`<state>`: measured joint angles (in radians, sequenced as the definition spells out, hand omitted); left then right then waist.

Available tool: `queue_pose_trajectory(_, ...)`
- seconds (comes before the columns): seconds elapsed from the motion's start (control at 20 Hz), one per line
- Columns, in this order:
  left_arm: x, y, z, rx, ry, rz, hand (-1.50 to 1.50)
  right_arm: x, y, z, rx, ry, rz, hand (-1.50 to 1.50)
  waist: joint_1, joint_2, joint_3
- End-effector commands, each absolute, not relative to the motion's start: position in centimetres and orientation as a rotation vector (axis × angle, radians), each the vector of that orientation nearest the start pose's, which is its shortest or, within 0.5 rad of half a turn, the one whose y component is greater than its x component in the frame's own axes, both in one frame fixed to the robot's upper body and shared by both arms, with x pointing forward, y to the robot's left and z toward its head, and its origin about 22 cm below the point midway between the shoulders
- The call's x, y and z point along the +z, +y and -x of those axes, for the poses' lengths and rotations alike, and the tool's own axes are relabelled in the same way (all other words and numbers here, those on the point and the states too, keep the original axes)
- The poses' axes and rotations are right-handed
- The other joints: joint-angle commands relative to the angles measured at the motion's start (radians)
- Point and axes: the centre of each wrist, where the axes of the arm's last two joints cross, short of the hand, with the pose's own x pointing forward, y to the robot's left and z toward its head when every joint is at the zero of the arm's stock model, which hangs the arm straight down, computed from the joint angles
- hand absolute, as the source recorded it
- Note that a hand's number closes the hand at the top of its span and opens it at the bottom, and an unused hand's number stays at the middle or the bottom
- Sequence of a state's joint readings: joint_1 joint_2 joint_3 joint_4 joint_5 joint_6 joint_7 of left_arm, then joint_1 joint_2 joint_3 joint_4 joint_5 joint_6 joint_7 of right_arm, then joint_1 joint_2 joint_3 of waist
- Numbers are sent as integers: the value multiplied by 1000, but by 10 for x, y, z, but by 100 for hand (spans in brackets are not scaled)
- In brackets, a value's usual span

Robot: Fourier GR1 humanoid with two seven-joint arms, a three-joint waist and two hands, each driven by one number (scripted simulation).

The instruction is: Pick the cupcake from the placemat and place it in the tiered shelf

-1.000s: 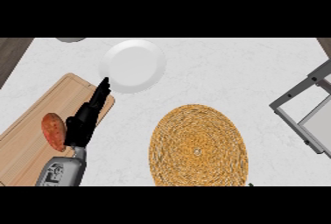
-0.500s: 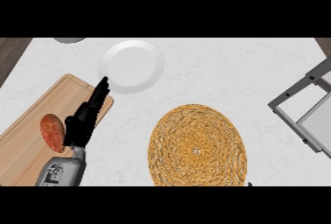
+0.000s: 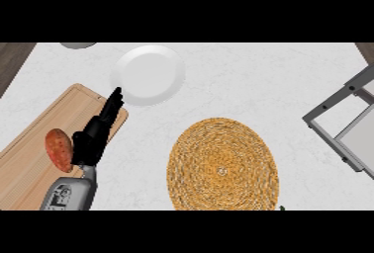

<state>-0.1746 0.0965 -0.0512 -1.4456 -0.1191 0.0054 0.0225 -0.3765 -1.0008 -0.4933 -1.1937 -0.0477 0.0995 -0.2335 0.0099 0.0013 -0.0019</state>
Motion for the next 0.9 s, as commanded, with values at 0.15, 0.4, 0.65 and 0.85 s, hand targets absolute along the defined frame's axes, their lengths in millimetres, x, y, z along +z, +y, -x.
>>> queue_pose_trajectory(0.15, 11, 211, -281, -263, -1578, -108, 0, 252, -528, -271, 198, -1906, 910, -150, -3, 0, 2)
queue_pose_trajectory(0.4, 15, 215, -280, -258, -1572, -107, 0, 284, -540, -269, 150, -1928, 787, -150, 0, 0, 2)
queue_pose_trajectory(0.65, 26, 216, -296, -272, -1581, -104, 0, 302, -549, -265, 153, -1974, 662, -150, 1, 1, 2)
queue_pose_trajectory(0.85, 29, 228, -287, -259, -1583, -107, 0, 312, -557, -253, 17, -1984, 615, -150, -4, -1, 2)
